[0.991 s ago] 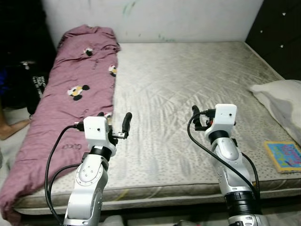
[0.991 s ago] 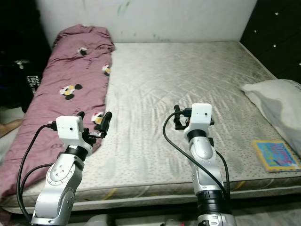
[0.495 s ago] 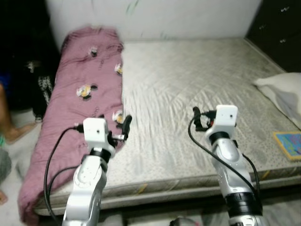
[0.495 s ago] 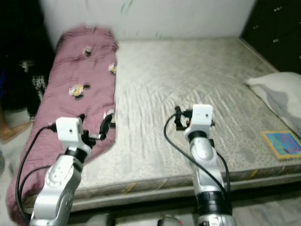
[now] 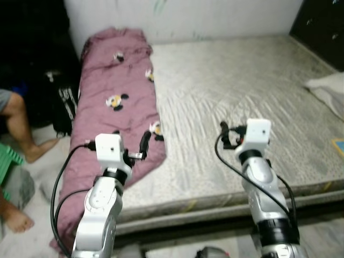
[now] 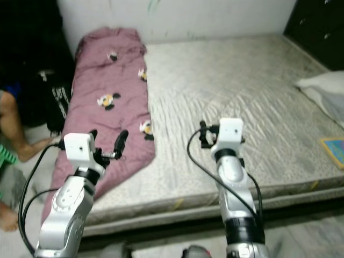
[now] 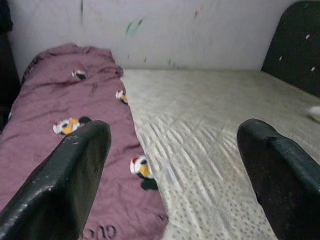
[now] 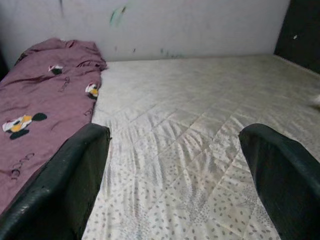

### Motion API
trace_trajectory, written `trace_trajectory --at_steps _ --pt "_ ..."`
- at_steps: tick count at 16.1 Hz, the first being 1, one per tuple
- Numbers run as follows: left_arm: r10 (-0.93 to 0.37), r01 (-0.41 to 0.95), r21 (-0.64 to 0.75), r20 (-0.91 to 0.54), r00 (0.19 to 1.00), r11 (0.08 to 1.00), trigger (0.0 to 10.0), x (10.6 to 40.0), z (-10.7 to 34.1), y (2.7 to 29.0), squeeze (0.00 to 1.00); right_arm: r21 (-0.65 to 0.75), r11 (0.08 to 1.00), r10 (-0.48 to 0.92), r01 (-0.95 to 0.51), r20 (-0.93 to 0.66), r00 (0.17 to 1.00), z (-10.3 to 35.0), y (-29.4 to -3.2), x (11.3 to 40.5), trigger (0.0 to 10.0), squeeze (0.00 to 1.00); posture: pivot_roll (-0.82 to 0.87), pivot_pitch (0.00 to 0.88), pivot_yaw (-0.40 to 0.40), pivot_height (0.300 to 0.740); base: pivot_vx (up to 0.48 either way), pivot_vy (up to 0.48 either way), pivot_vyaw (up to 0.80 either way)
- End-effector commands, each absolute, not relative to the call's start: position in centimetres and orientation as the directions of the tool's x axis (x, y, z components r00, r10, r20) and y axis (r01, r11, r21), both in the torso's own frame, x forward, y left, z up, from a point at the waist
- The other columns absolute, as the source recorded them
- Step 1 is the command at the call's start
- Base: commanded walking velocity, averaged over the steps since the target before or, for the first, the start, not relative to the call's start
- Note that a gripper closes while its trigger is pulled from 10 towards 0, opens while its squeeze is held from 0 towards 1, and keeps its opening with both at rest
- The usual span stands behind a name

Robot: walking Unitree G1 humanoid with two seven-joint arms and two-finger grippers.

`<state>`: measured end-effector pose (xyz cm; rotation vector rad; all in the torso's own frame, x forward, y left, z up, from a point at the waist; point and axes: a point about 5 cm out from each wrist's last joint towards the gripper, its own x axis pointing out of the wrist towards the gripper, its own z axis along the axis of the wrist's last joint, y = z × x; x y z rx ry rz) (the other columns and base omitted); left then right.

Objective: Clean up the room

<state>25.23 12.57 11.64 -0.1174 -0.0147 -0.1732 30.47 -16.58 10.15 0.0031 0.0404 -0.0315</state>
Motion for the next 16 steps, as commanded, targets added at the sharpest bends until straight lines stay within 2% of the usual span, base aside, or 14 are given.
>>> trace_trajectory --at_steps 1,3,9,13,16 --pt "-0.144 0.145 -0.103 0.018 0.989 0.984 10.0 25.2 11.6 13.4 0.0 0.017 1.0 0.005 -0.005 -0.009 1.0 11.0 -15.5 30.8 10.0 0.0 -0.04 0.02 -0.009 0.74 0.0 0.48 0.0" --pt "-0.133 0.135 -0.103 0.028 0.991 0.985 10.0 25.2 11.8 13.5 0.0 0.018 1.0 0.008 -0.008 -0.008 1.0 11.0 -15.4 30.9 10.0 0.0 -0.04 0.02 -0.009 0.74 0.0 0.448 0.0" --pt "-0.098 0.101 -0.08 0.041 0.994 0.992 10.0 25.3 11.9 13.8 0.0 0.026 1.0 0.013 -0.013 -0.005 1.0 11.1 -15.4 31.0 10.0 0.0 -0.04 0.015 -0.011 0.74 0.0 0.0 0.0" --pt "0.003 -0.002 -0.066 0.013 1.0 0.998 10.0 25.2 11.3 15.3 0.0 0.033 0.999 0.013 -0.013 0.001 1.0 11.2 -15.4 30.9 10.0 0.0 -0.04 0.012 -0.008 0.74 0.0 0.0 0.0" --pt "0.011 -0.011 -0.074 0.006 1.0 0.997 10.0 25.2 11.3 15.5 0.0 0.035 0.999 0.016 -0.016 -0.001 1.0 11.1 -15.3 30.9 10.0 0.0 -0.04 0.014 -0.007 0.74 0.0 0.0 0.0"
